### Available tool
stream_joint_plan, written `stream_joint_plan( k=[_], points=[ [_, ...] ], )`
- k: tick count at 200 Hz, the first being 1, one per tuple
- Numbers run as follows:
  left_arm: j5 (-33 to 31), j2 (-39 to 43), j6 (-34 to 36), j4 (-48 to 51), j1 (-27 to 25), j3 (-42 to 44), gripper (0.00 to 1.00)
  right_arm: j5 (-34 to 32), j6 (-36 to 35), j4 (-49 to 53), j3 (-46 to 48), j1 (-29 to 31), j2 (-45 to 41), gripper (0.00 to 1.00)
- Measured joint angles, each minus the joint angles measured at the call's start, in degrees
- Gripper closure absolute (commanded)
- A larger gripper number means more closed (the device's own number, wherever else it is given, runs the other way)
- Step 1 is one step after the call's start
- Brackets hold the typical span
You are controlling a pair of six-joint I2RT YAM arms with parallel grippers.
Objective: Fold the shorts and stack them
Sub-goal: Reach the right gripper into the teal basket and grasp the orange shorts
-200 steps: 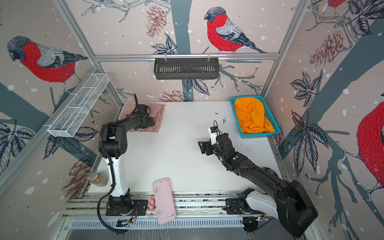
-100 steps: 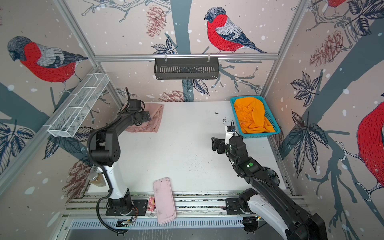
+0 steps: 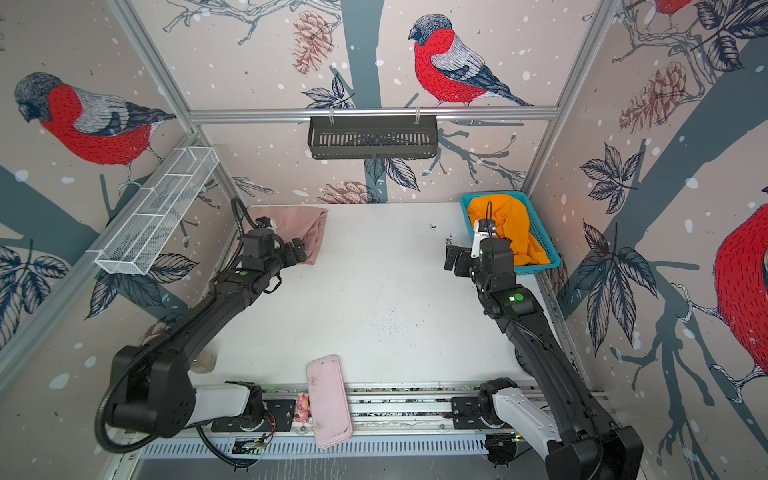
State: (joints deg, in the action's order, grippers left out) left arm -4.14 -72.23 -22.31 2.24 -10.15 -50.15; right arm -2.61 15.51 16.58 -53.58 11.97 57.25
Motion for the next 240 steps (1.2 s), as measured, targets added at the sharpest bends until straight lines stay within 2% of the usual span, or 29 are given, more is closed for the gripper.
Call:
stream_joint_plan(
  k=[37, 80, 113, 146, 192, 240],
  points=[
    [2.62, 7.21, -0.2, -3.04, -0.66, 1.73, 0.03, 2.45, -3.76, 1.49, -5.29, -8.92, 3.98, 0.0],
    [5.35, 6.99, 1.09, -1.49, -0.83, 0.57, 0.03, 6.43, -6.29, 1.64, -7.23, -18.99, 8.26, 0.0],
    [7.37, 7.43, 3.1, -1.57, -0.81, 1.18, 0.03, 5.14, -6.21, -0.7, -5.29, -23.58, 11.96, 0.0],
    [7.54, 9.42, 4.74, -1.68, -0.81, 3.41, 0.03, 4.24, -4.96, -4.2, -6.1, -24.83, 15.67, 0.0],
    [4.98, 13.81, 5.84, -3.91, -0.81, 6.67, 0.03, 4.09, -5.01, -7.74, -11.65, -25.11, 25.11, 0.0],
    [2.86, 14.08, 6.16, -4.9, -0.81, 6.56, 0.03, 3.96, -3.87, -8.5, -21.11, -26.67, 40.48, 0.0]
  ],
)
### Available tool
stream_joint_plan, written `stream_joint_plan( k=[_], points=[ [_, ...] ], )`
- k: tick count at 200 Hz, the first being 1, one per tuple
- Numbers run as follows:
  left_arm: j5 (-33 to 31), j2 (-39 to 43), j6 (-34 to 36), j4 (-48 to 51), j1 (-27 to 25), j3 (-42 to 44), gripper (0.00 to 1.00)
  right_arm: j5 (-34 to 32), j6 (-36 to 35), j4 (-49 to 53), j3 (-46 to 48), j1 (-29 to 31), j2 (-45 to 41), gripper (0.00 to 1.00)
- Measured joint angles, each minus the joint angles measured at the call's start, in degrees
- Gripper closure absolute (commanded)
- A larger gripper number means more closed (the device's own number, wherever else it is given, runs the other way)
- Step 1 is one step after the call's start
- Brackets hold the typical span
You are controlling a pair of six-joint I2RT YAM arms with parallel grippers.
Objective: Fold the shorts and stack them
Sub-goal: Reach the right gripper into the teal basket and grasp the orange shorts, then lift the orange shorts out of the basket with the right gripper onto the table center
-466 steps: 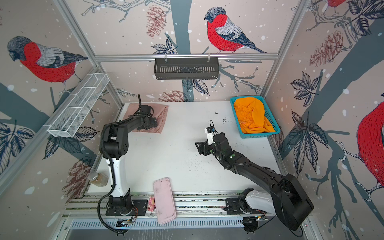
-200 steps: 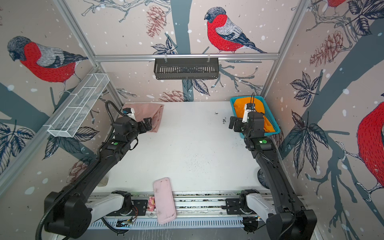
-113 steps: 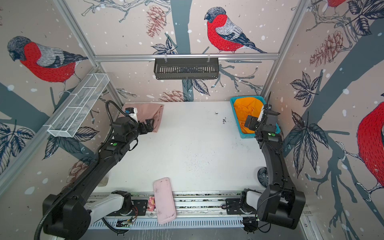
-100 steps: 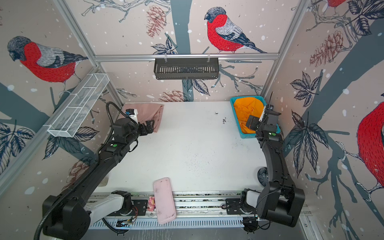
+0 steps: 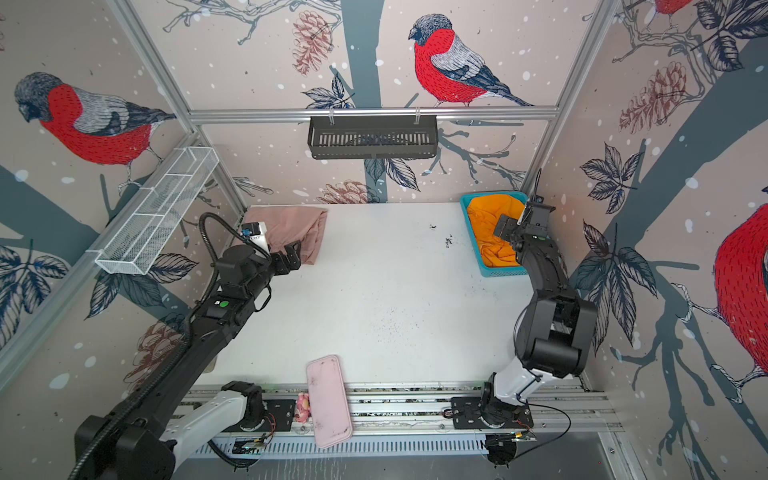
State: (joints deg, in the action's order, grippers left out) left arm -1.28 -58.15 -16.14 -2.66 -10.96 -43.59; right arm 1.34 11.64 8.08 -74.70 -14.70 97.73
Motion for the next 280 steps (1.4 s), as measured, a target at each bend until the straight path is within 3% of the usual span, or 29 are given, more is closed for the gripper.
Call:
stream_joint_plan(
  k=[63, 87, 97, 130, 142, 194, 247, 280],
  points=[
    [0.2, -1.29, 0.0, 0.0, 0.0, -0.22, 0.03, -1.97, 0.76, 0.7, -7.96, -0.17, 15.52, 0.03],
    [-0.07, -2.58, 0.04, 0.02, 0.0, -0.52, 0.03, -2.19, 0.81, 1.33, -11.13, -0.33, 19.67, 0.13],
    [-0.09, -2.97, 0.09, 0.04, 0.0, -0.81, 0.03, -1.68, 1.22, 1.33, -12.35, -0.33, 21.22, 0.23],
    [0.2, -0.66, 0.04, -1.36, 0.0, 0.96, 0.03, 2.58, 1.73, 0.17, -12.76, -0.31, 23.54, 0.82],
    [0.26, 0.11, 0.04, -1.4, 0.0, 1.33, 0.03, 4.35, 2.08, -1.55, -11.13, -0.15, 22.03, 0.96],
    [1.38, -1.18, -0.02, 0.02, 0.0, -0.2, 0.03, 14.93, 6.93, -11.74, -4.57, 0.39, 10.99, 0.97],
    [3.61, -2.43, -0.5, 0.02, 0.0, -0.33, 0.03, 26.77, 18.03, -28.37, 7.04, 0.61, 0.55, 0.98],
    [5.66, -2.97, -0.61, 0.02, 0.0, -0.33, 0.03, 30.49, 23.08, -36.33, 13.9, 3.61, -6.32, 0.98]
  ],
)
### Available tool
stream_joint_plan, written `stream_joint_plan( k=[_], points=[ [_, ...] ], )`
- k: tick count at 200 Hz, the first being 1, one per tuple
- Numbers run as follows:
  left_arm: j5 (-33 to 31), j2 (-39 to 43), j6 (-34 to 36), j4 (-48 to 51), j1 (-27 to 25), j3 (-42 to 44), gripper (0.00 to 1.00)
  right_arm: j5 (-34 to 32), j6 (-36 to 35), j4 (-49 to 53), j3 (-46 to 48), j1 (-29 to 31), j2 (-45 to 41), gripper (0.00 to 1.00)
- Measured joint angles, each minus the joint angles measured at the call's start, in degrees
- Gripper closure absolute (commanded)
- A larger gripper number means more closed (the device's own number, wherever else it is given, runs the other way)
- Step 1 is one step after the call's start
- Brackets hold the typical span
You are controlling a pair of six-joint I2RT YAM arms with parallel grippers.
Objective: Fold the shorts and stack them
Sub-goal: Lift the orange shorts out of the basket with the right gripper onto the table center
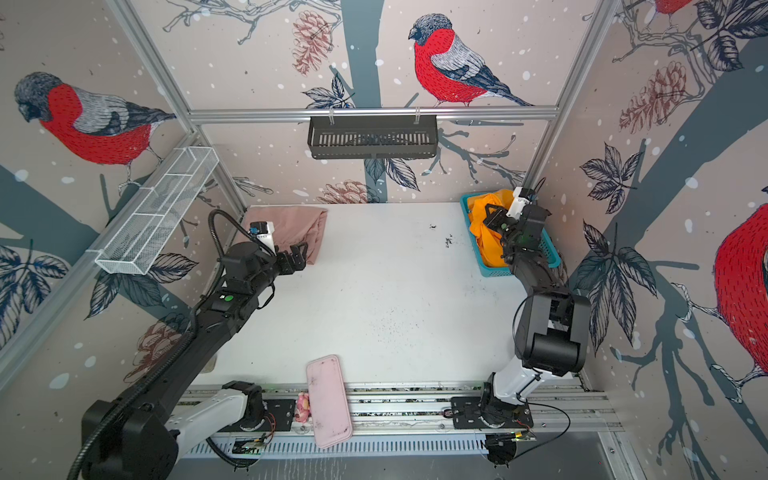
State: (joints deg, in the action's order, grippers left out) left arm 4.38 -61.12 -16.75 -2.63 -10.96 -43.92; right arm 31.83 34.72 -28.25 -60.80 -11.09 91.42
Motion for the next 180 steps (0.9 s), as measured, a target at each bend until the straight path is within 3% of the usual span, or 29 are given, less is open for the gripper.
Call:
stream_joint_plan(
  k=[28, 58, 80, 117, 165, 172, 180],
  points=[
    [0.11, 0.02, -0.44, -0.02, 0.0, 0.0, 0.03, -0.39, -0.76, -2.29, 1.29, 6.16, -6.45, 0.98],
    [0.42, 0.24, -0.44, -0.02, -0.02, 0.11, 0.03, -5.68, -8.59, 0.33, -1.03, 15.67, -13.44, 0.98],
    [0.5, 0.59, -0.44, -0.02, -0.02, 0.11, 0.03, -8.46, -12.94, 1.73, -5.53, 19.21, -15.8, 0.98],
    [-0.15, 1.14, -0.42, 0.22, -0.02, -0.07, 0.03, -9.07, -19.52, 8.83, -15.89, 27.56, -13.49, 0.98],
    [-1.4, 0.52, 0.09, 1.42, -0.02, -1.18, 0.03, -12.74, -25.92, 19.54, -18.84, 37.0, -4.15, 0.98],
    [-1.4, 0.37, 0.2, 1.97, -0.02, -1.4, 0.03, -13.75, -26.21, 21.0, -18.53, 38.4, -3.21, 0.94],
    [-1.42, 0.22, 0.2, 2.32, -0.02, -1.53, 0.03, -14.78, -26.62, 21.7, -17.66, 39.87, -2.36, 0.82]
  ],
)
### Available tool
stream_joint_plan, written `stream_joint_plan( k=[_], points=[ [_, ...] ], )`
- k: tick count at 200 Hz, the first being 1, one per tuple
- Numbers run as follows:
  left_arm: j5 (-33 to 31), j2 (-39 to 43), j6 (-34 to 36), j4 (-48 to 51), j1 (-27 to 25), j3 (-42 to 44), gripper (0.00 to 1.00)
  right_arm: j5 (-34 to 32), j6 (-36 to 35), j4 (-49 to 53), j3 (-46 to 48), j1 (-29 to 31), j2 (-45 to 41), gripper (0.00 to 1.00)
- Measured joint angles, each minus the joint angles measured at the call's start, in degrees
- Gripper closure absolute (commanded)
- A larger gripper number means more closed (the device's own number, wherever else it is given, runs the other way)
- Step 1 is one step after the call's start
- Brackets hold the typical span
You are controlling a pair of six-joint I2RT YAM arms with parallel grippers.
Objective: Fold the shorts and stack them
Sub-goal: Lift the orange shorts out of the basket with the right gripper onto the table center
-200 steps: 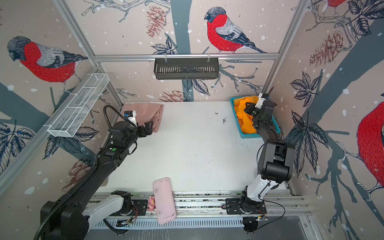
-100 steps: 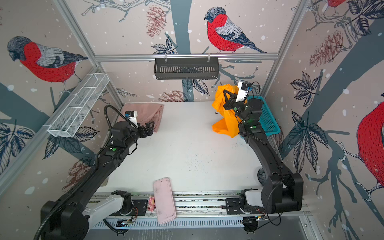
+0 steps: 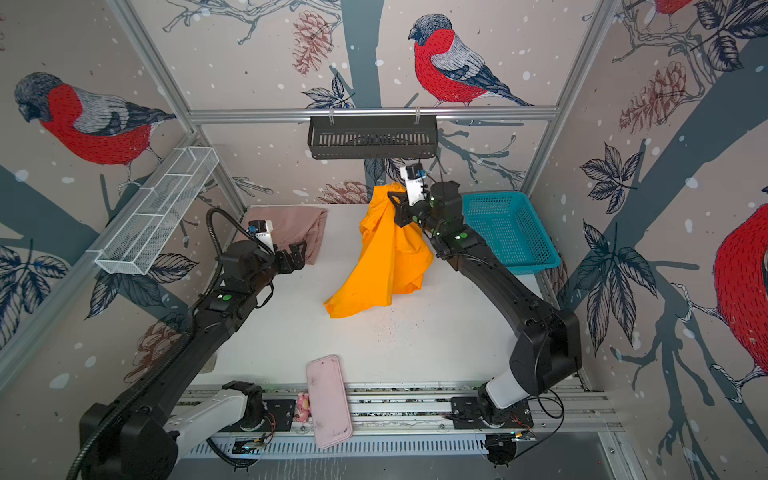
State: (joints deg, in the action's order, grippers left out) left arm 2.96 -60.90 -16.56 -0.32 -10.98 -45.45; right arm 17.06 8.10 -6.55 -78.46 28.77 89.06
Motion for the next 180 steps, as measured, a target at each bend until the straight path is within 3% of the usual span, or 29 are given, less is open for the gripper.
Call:
stream_joint_plan(
  k=[20, 29, 41, 54, 89, 140, 161, 171, 180],
  points=[
    [-0.15, -0.94, 0.02, 0.63, 0.0, -0.35, 0.03, -2.16, -0.37, -0.02, 2.56, 2.36, 3.17, 0.75],
    [-0.15, -1.57, 0.04, 0.83, 0.0, -0.52, 0.03, -3.5, -0.2, 0.66, 2.56, 3.48, 5.64, 0.66],
    [0.0, -2.64, 0.09, 1.03, 0.0, -0.96, 0.03, -3.72, -0.5, 2.62, 0.94, 5.25, 9.07, 0.45],
    [1.27, -3.85, 0.42, 1.22, 0.0, -1.77, 0.03, -3.65, -0.83, 5.7, -2.27, 7.19, 11.82, 0.33],
    [7.54, -8.0, 1.53, 2.25, -2.21, -4.48, 0.03, -6.6, -0.74, 6.97, -2.19, 5.9, 7.8, 0.14],
    [10.69, -16.98, 2.78, 2.6, -12.35, -7.37, 0.03, -10.34, 2.67, 9.75, 10.84, -4.9, -0.42, 0.1],
    [10.29, -18.12, 2.84, 2.97, -13.03, -8.63, 0.03, -10.38, 2.64, 10.97, 17.75, -5.62, -1.66, 0.1],
    [9.03, -18.1, 2.82, 3.28, -12.85, -9.55, 0.03, -9.75, 2.38, 10.84, 19.78, -5.81, -1.33, 0.17],
    [8.41, -17.92, 2.82, 3.72, -12.79, -10.32, 0.03, -8.85, 2.23, 10.47, 20.61, -5.97, -0.42, 0.29]
  ],
)
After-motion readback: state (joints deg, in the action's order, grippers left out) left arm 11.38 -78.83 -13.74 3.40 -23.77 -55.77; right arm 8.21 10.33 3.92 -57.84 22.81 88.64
